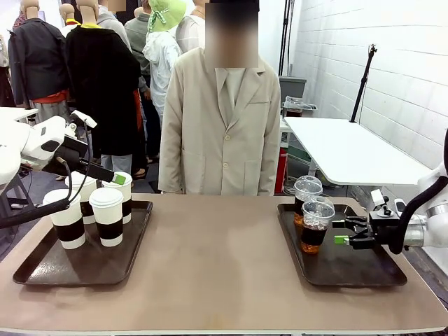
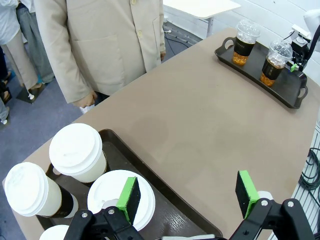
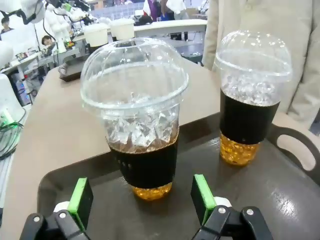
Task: Distribute the coffee onto the tray.
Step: Pick up another iced Americano from the middle of the table and place it on the right Handle tray.
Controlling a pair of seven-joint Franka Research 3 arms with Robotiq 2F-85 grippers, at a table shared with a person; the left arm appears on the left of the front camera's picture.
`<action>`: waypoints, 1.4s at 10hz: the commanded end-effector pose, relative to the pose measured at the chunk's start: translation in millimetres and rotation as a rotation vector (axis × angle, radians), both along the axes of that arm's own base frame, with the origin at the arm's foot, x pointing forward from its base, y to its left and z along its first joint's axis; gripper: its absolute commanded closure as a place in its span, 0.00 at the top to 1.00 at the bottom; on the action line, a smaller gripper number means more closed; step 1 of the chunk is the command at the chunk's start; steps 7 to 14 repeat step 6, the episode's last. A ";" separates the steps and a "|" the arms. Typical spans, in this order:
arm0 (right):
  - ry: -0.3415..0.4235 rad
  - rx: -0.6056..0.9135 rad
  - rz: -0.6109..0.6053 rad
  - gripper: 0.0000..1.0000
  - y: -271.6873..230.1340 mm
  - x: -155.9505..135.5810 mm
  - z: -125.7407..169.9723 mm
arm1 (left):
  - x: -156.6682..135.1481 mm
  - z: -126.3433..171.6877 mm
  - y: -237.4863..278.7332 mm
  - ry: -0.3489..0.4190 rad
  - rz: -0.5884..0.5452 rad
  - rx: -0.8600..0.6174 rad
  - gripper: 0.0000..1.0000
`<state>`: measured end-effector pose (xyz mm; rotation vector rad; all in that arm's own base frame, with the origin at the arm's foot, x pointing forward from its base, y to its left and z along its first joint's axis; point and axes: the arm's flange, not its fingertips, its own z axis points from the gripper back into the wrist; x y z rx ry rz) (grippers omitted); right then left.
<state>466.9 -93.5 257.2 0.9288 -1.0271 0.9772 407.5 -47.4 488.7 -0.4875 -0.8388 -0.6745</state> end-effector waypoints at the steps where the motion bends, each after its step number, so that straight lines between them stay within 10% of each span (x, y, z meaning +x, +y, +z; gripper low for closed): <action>1: -0.005 -0.001 0.010 1.00 2.9 4.3 0.7 | 2.0 -3.1 1.1 0.001 -0.007 -0.009 1.00; 14: -0.005 -0.001 0.010 1.00 2.9 4.3 0.7 | 2.0 -3.1 1.1 0.001 -0.007 -0.009 1.00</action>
